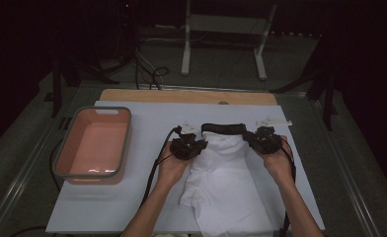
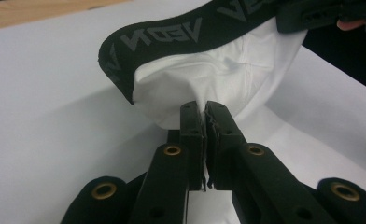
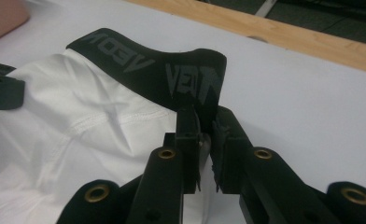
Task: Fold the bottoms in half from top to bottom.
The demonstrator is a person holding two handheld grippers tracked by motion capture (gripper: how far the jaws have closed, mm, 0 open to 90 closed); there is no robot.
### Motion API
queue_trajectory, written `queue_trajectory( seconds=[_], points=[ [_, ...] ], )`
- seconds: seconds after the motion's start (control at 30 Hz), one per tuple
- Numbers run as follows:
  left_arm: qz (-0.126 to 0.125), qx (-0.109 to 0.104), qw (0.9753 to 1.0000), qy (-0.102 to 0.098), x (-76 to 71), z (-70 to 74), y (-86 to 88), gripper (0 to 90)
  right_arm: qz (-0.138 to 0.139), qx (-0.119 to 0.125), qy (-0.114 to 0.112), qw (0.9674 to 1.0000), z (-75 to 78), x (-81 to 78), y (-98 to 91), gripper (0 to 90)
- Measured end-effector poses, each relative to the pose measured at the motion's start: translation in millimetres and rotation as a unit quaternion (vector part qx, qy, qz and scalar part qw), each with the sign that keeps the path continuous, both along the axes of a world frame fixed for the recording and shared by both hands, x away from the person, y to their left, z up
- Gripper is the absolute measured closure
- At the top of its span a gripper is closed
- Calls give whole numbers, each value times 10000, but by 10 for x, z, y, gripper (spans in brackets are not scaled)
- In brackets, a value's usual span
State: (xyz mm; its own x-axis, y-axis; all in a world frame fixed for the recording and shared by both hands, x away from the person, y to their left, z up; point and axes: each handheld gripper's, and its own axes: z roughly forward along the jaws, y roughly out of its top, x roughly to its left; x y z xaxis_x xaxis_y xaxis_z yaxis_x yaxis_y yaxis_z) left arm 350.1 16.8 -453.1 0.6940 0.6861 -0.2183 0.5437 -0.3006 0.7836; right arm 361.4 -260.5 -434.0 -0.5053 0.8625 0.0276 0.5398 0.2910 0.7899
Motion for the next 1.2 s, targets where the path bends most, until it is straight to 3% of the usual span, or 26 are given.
queue_trajectory(
  seconds=[0.47,0.67,0.97,1.13,1.2],
  points=[
    [-519,-14,9987,-22,-510,-31,32,868,217,-140,80,9996,-2,-515,-56,820],
    [-646,-23,9979,91,-714,-147,47,867,319,-237,177,9991,-59,-716,-64,817],
    [-807,-39,9962,335,-925,-334,46,866,369,-310,490,9976,-282,-812,-51,812],
    [-905,37,9949,445,-1009,-431,28,860,414,-458,749,9953,-396,-834,-27,809],
    [-886,7,9950,459,-1017,-450,43,815,442,-532,864,9939,-437,-826,-29,806]
  ],
)
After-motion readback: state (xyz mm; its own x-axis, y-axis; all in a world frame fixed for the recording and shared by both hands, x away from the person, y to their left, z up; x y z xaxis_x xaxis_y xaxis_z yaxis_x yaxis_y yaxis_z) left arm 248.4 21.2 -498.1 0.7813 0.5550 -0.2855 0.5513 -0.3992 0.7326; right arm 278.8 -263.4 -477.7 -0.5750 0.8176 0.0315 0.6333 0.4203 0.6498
